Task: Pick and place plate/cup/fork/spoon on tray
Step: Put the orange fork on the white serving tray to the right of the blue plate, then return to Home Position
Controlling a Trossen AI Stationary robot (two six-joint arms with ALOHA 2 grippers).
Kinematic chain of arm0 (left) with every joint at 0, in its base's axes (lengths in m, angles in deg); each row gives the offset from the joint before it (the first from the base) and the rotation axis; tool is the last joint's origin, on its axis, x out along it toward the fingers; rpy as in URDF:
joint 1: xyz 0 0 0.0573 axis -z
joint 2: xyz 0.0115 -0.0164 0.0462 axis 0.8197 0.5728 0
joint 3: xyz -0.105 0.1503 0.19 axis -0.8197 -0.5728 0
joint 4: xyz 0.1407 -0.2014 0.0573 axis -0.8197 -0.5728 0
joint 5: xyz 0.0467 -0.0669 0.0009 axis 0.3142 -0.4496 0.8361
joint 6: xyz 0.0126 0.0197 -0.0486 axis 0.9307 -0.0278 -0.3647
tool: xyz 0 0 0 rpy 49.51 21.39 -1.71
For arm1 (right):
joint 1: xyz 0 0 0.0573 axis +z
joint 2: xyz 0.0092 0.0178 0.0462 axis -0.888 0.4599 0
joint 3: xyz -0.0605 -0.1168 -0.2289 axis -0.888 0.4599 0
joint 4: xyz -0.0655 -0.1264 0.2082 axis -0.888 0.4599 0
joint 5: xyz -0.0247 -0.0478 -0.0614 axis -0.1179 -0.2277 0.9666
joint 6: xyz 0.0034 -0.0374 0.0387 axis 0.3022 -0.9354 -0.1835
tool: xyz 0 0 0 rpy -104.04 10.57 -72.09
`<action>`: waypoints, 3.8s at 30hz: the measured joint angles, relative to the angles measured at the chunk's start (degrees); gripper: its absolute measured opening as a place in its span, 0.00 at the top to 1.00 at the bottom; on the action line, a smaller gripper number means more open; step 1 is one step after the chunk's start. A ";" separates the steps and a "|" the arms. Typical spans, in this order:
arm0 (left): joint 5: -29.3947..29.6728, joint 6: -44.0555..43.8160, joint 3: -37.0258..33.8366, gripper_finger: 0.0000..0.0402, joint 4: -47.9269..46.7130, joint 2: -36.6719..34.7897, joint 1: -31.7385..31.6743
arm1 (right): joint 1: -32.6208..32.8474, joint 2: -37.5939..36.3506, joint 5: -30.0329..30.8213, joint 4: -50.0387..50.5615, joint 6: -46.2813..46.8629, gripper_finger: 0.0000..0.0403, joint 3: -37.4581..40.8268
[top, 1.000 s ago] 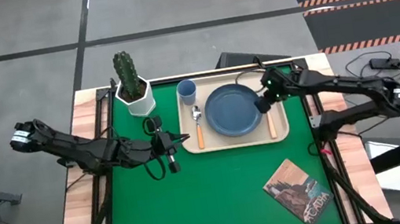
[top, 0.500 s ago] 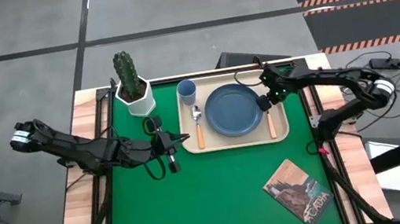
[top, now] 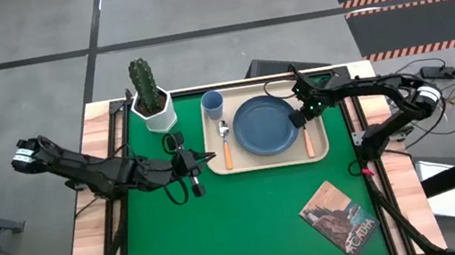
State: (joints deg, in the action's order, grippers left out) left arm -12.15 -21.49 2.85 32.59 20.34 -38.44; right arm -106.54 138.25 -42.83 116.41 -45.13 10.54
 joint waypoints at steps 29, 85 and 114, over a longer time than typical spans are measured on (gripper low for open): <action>0.04 0.02 -0.02 1.00 0.01 0.02 0.00 | 0.04 -3.04 -3.20 -2.91 1.58 0.98 2.34; 0.07 0.48 -3.52 1.00 -0.07 0.04 -0.02 | 18.25 -26.27 9.96 -10.37 -11.01 0.98 -0.09; -21.60 6.23 -18.93 1.00 5.25 -15.68 0.13 | 45.57 -49.55 10.03 -44.01 -20.14 0.98 26.23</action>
State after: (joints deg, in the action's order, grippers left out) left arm -33.75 -15.26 -16.08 37.84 4.66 -38.30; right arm -60.97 88.70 -32.81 72.40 -65.27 36.76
